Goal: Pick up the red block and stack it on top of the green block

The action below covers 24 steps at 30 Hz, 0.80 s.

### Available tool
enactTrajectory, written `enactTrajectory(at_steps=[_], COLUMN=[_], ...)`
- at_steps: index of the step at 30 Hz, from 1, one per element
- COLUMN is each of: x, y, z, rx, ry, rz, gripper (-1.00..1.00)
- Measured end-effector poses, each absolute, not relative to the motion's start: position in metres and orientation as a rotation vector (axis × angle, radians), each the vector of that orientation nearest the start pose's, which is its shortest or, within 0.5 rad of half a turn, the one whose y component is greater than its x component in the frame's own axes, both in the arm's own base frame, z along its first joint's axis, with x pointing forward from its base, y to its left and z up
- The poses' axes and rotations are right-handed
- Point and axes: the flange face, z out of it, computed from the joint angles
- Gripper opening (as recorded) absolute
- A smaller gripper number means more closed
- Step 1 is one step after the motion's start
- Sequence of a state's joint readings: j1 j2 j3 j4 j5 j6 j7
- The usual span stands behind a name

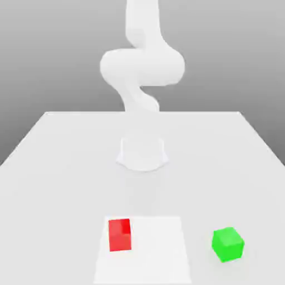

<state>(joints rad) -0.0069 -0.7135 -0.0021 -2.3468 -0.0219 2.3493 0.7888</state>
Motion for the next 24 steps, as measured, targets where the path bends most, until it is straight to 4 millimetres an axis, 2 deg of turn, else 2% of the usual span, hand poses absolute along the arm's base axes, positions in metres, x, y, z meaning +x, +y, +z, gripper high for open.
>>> enactTrajectory(at_steps=[2,5,10,14,19,21,24], x=[0.407,0.433,0.449,0.44,0.404,0.396,0.394], y=[-0.009,-0.018,-0.033,-0.044,-0.053,-0.053,-0.053], z=[0.613,0.544,0.427,0.337,0.234,0.205,0.173], rx=[-2.596,-2.692,-2.824,-2.901,-2.958,-2.964,-2.965], ry=[1.061,1.073,1.079,1.07,1.046,1.038,1.036], rz=[-0.878,-0.759,-0.536,-0.336,-0.069,-0.017,-0.002], gripper=[0.0,0.0,0.0,0.0,0.0,0.0,0.0])
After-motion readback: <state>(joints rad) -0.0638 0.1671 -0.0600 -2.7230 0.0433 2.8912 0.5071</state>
